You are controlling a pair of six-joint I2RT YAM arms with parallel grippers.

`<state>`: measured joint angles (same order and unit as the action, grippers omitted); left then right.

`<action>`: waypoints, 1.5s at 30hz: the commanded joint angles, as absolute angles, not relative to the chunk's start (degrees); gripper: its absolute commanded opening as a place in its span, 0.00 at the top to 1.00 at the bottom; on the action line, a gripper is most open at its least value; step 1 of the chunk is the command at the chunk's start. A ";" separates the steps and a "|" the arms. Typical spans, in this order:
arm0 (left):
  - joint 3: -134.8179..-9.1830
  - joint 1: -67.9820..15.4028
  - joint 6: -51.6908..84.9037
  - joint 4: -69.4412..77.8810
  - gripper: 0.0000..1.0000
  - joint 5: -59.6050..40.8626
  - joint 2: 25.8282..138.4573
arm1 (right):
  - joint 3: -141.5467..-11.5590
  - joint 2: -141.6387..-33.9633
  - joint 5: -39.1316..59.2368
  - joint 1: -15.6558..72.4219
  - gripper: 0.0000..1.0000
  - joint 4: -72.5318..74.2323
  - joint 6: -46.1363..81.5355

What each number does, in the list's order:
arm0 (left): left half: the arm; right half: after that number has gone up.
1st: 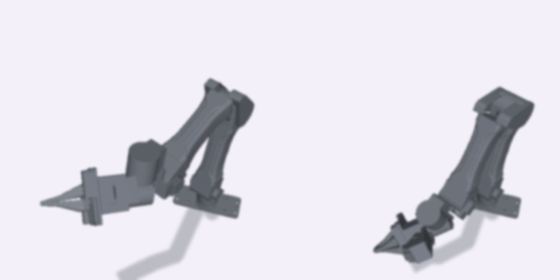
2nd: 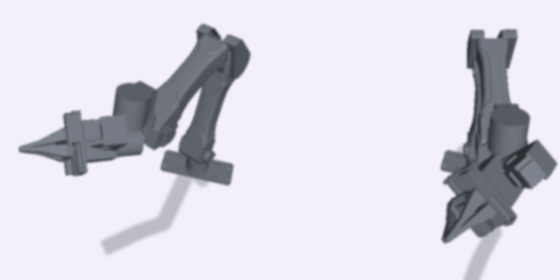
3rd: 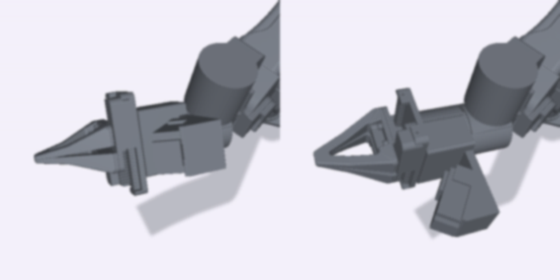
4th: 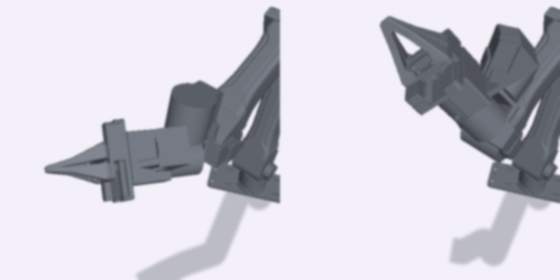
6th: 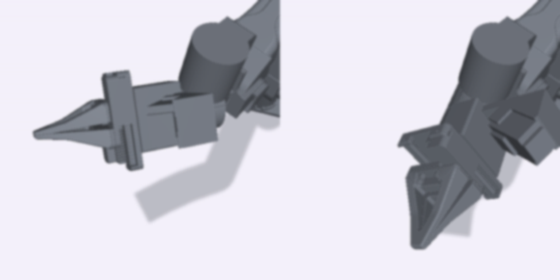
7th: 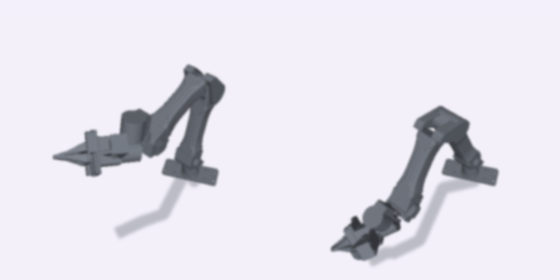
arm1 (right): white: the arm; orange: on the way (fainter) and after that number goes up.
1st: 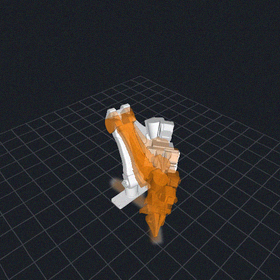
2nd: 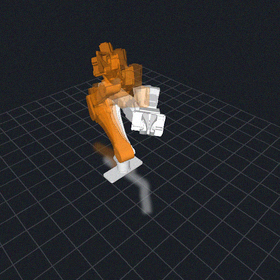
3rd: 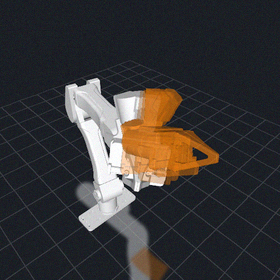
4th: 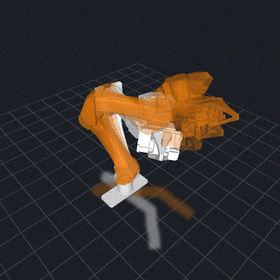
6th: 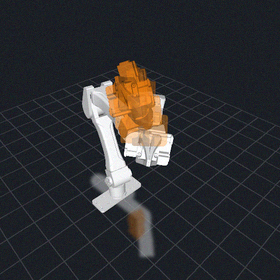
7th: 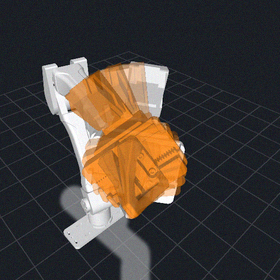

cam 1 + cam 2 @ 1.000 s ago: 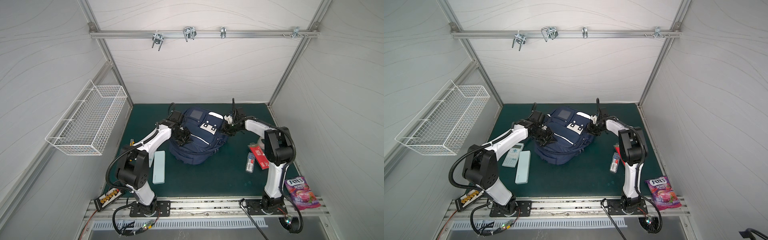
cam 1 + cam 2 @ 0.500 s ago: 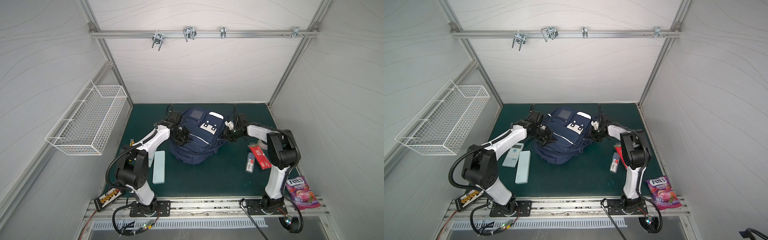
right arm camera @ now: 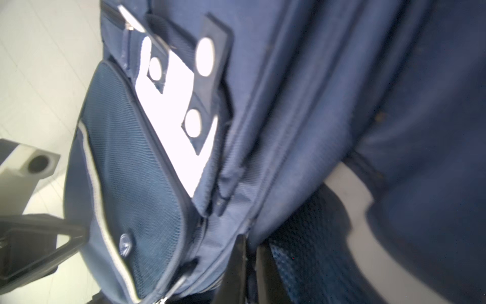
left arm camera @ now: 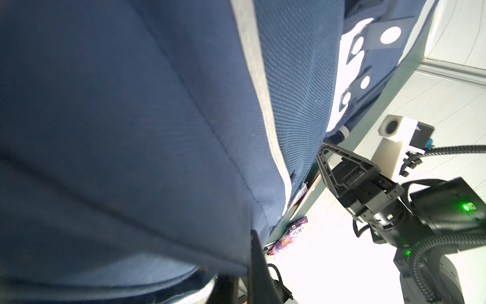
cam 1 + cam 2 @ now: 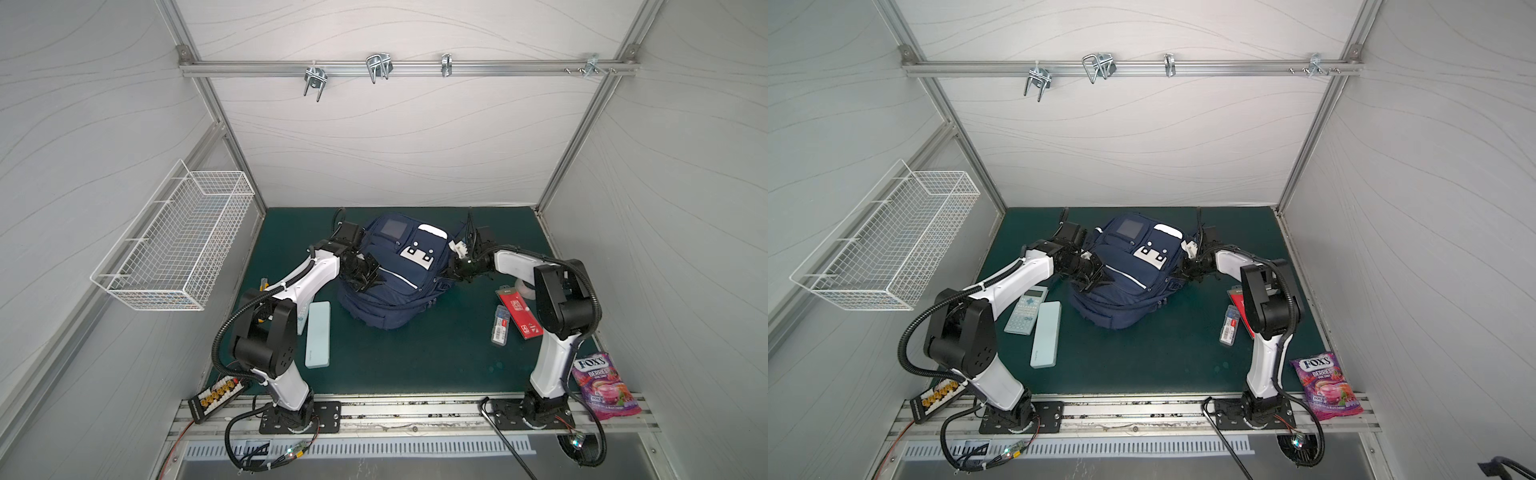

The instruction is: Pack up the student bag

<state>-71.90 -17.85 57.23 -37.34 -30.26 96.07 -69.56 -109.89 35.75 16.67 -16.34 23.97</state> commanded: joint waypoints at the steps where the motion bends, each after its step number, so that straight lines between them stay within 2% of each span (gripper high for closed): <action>1: -73.65 -17.23 56.86 -32.43 1.00 -30.77 96.92 | -67.77 -106.99 35.33 16.44 1.00 -18.43 22.76; 14: -69.62 -16.24 62.95 -23.25 1.00 -32.96 96.19 | -63.00 -96.68 27.95 21.72 1.00 -24.60 26.31; 18: -69.85 -16.24 61.86 -24.20 1.00 -33.24 97.05 | -60.67 -93.74 24.05 24.94 0.89 -25.08 26.33; 21: -70.60 -16.27 60.19 -25.74 1.00 -32.84 97.49 | -61.12 -93.20 23.01 25.01 0.91 -26.82 26.27; 23: -71.48 -16.26 58.81 -27.10 1.00 -32.71 97.97 | -61.60 -93.02 22.64 25.01 0.88 -28.37 25.81; 25: -72.13 -16.26 57.81 -28.14 1.00 -32.71 98.18 | -61.43 -92.72 23.13 25.20 0.74 -28.73 25.66; 30: -72.07 -16.17 56.78 -28.75 1.00 -32.52 98.29 | -58.73 -91.92 24.12 26.28 0.80 -27.69 25.75; 38: -72.64 -16.17 56.25 -29.12 1.00 -32.70 99.04 | -56.68 -91.13 23.02 26.46 0.80 -26.98 25.49; 45: -72.69 -16.17 55.99 -29.35 1.00 -33.05 99.25 | -57.98 -93.46 21.54 26.83 0.66 -26.05 24.65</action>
